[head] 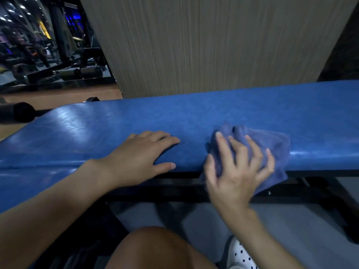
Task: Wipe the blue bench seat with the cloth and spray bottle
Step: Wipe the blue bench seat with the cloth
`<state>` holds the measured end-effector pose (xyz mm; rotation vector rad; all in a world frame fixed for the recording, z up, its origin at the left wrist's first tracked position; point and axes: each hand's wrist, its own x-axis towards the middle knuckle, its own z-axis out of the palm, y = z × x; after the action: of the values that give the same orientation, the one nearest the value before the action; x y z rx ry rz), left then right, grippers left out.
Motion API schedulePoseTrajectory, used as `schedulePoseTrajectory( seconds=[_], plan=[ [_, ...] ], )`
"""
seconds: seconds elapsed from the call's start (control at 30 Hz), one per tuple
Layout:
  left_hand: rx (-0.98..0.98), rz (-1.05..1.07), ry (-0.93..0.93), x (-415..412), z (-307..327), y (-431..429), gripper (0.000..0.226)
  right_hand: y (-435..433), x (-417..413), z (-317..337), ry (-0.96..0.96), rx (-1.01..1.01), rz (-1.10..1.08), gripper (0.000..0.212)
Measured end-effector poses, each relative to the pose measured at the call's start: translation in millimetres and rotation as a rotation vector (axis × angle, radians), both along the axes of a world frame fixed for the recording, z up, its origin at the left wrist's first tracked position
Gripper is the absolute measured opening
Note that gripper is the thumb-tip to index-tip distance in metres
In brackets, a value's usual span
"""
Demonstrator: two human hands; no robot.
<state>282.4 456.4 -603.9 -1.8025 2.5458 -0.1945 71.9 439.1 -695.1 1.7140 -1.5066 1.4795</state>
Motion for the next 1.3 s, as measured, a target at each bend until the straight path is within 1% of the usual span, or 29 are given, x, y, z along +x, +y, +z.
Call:
schedulePoseTrajectory(
  seconds=[0.03,0.07,0.13,0.23,0.3,0.37,0.43,0.53,0.57,0.6,0.63,0.7,0.77,0.8,0.87,0.93,1.03,1.07,1.1,1.17,1.23,1.27,1.3],
  plan=[
    [-0.003,0.001,-0.001,1.0,0.3,-1.1,0.074,0.9,14.8,1.4,-0.020,0.002,0.003,0.031],
    [-0.006,0.000,-0.001,2.4,0.3,-1.3,0.073,0.7,25.2,2.8,-0.002,-0.014,0.031,0.028],
    [-0.005,0.003,-0.023,2.1,1.1,-1.6,0.073,-2.3,23.4,3.2,0.115,-0.062,0.118,0.027],
    [0.000,0.014,-0.034,-10.5,7.5,-5.9,0.075,-10.7,-16.8,1.2,0.351,-0.157,0.196,0.028],
    [-0.012,-0.006,0.034,-23.8,9.4,-9.4,0.075,-16.8,-51.3,-1.7,0.379,-0.166,0.166,0.028],
    [0.005,-0.041,0.037,-38.0,5.5,-11.8,0.079,-22.4,-85.0,-3.4,0.342,-0.153,0.092,0.029],
    [0.004,-0.053,-0.030,-46.6,-0.7,-13.4,0.083,-23.5,-96.1,-4.7,0.236,-0.120,0.017,0.029],
    [-0.009,-0.038,-0.033,-47.3,-0.3,-16.7,0.081,-15.0,-53.3,0.6,-0.067,-0.016,-0.129,0.026],
    [-0.011,-0.037,-0.030,-46.8,0.6,-17.6,0.080,-12.6,-36.2,2.3,-0.097,0.002,-0.125,0.026],
    [-0.016,-0.039,-0.030,-46.6,0.7,-17.9,0.078,-10.2,-24.8,3.6,-0.060,-0.002,-0.074,0.026],
    [-0.021,-0.044,-0.029,-46.6,0.5,-17.8,0.078,-8.9,-21.9,3.0,0.024,-0.019,0.003,0.027],
    [-0.019,-0.047,-0.028,-48.0,0.0,-17.0,0.078,-11.3,-43.0,1.5,0.246,-0.079,0.119,0.029],
    [-0.020,-0.041,-0.015,-49.8,-0.5,-15.4,0.080,-16.9,-78.0,0.6,0.397,-0.122,0.148,0.031],
    [-0.025,-0.042,0.000,-50.7,-1.0,-14.4,0.080,-20.1,-96.4,-1.0,0.409,-0.124,0.130,0.032],
    [-0.029,-0.068,0.018,-55.3,-3.1,-11.8,0.079,-25.6,-132.6,-2.6,0.361,-0.110,0.046,0.033],
    [-0.019,-0.107,0.033,-63.0,-5.4,-10.1,0.078,-27.0,-149.2,-3.7,0.238,-0.074,-0.032,0.032],
    [0.017,-0.132,0.056,-78.9,-7.7,-13.1,0.078,-20.5,-107.5,1.7,-0.108,0.022,-0.199,0.027],
    [0.022,-0.127,0.052,-84.8,-8.2,-14.7,0.078,-18.0,-88.0,3.7,-0.154,0.044,-0.217,0.027],
    [0.016,-0.120,0.046,-89.9,-8.4,-16.6,0.077,-15.2,-73.6,4.9,-0.122,0.046,-0.184,0.027],
    [-0.014,-0.108,0.032,-97.1,-6.2,-18.8,0.076,-11.1,-71.6,1.5,0.103,0.003,-0.017,0.027],
    [-0.023,-0.108,0.027,-101.4,-1.8,-20.7,0.074,-14.4,-105.0,2.5,0.361,-0.050,0.097,0.031],
    [-0.021,-0.112,0.028,-102.8,0.4,-21.8,0.073,-18.0,-125.9,2.8,0.445,-0.066,0.115,0.033],
    [-0.018,-0.115,0.029,-104.1,1.9,-22.7,0.072,-22.4,-146.5,2.3,0.474,-0.064,0.108,0.034]
  ],
)
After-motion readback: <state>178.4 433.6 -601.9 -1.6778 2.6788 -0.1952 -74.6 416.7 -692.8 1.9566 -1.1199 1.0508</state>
